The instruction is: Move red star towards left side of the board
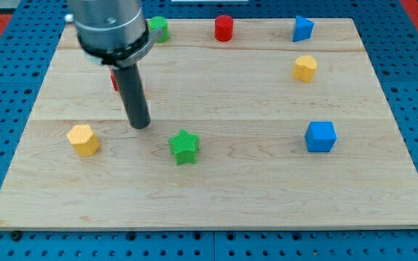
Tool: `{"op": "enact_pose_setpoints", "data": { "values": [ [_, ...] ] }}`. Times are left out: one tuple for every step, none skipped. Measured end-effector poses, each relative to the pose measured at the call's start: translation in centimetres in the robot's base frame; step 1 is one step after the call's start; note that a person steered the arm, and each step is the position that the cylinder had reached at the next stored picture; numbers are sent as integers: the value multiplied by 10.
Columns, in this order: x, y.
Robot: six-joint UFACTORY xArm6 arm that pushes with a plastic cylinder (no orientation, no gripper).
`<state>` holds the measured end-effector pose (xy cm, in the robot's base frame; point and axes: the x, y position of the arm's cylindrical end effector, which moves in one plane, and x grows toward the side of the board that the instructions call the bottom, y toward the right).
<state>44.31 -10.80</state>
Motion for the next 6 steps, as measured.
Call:
{"op": "enact_pose_setpoints", "data": {
  "values": [
    [-13, 12],
    [-73, 26],
    [-94, -7],
    [-94, -63],
    [-93, -83],
    [-69, -17]
  ]
}}
